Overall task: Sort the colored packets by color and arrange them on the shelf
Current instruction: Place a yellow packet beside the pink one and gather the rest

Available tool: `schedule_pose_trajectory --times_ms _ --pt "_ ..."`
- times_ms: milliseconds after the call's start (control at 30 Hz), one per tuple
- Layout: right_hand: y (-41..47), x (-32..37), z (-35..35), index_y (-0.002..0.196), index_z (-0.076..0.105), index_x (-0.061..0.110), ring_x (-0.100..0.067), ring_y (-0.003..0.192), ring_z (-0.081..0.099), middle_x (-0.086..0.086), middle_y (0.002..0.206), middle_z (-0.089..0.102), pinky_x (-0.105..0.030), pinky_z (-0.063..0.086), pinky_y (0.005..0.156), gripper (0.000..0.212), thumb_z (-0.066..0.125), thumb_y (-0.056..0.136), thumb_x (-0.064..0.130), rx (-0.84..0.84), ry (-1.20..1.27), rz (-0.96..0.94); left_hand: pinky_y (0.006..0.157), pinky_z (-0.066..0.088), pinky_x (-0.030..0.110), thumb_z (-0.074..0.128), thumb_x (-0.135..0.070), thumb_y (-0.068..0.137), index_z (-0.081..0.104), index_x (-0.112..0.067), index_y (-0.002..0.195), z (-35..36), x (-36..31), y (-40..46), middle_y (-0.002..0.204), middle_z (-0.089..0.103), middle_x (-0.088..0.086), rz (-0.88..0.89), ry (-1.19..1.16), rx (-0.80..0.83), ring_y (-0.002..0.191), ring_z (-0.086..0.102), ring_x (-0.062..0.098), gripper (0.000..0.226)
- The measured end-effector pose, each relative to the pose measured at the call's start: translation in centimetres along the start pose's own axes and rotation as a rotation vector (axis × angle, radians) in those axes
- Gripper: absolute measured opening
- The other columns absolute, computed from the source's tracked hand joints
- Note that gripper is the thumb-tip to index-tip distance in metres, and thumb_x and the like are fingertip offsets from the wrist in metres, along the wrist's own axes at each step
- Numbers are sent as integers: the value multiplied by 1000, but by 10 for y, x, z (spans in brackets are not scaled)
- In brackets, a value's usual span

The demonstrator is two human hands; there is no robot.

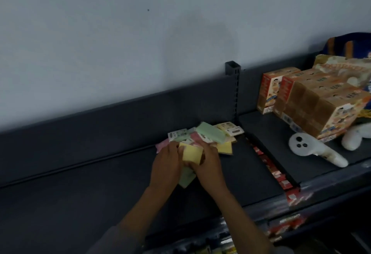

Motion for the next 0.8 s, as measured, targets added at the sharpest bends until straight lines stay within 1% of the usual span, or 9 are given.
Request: schedule_pose_trajectory --times_ms 67,133,200,300,400,500,567,667,800 --pt "1 -1 26 144 46 34 -7 128 48 6 144 45 -25 48 103 74 79 83 9 34 25 25 76 52 41 21 -41 106 51 -10 134 -15 20 -10 110 66 12 -58 3 -33 89 61 24 52" --pt "-2 2 53 144 47 29 -10 123 53 6 137 52 -20 49 97 72 79 83 10 67 54 48 69 52 39 41 -26 105 46 -7 144 -30 35 -21 103 67 13 -39 46 -57 82 62 26 44" --pt "-9 13 78 145 47 25 -8 117 52 5 131 50 -20 49 95 69 77 85 8 94 36 32 62 47 35 62 -6 92 50 -7 141 -45 53 -34 93 67 12 -60 100 -54 74 60 26 51" --pt "-21 31 111 144 48 20 -6 114 49 4 131 43 -20 46 99 64 74 87 7 135 -34 -51 57 45 34 69 1 81 56 -9 130 -68 80 -50 89 65 12 -83 162 -89 71 57 25 51" --pt "-30 51 142 144 50 19 -2 112 48 6 130 41 -7 42 93 63 72 87 2 157 -86 -122 53 40 34 68 1 81 56 -8 123 -91 106 -63 86 62 9 -99 181 -156 68 52 21 44" --pt "-41 68 178 144 50 18 -1 111 48 7 129 41 -4 41 88 65 71 86 -3 202 -102 -151 50 43 37 63 -4 90 57 -8 119 -115 133 -81 81 61 9 -124 158 -208 64 52 21 30" --pt "-52 75 204 146 48 20 -4 115 49 7 129 42 -7 42 91 67 71 87 -2 231 -115 -161 52 44 38 50 -16 99 55 -10 120 -131 156 -95 83 61 7 -157 142 -213 65 51 20 23" --pt "-72 83 249 149 42 30 -10 120 47 7 129 43 -22 45 97 71 68 90 1 285 -131 -146 55 47 42 29 -32 101 53 -13 120 -155 192 -118 85 62 8 -210 131 -221 66 53 21 36" --pt "-99 105 306 149 41 33 -10 118 49 6 129 46 -28 48 96 70 68 91 4 327 -97 -141 56 47 42 25 -34 99 54 -12 120 -192 237 -151 86 62 9 -242 111 -284 67 53 23 42"
Point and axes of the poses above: each hand's wrist, its own y-axis towards the middle knuckle, its own z-axis out of the palm, x = y × z, the point moved 9 cm from there along y, towards the middle knuckle
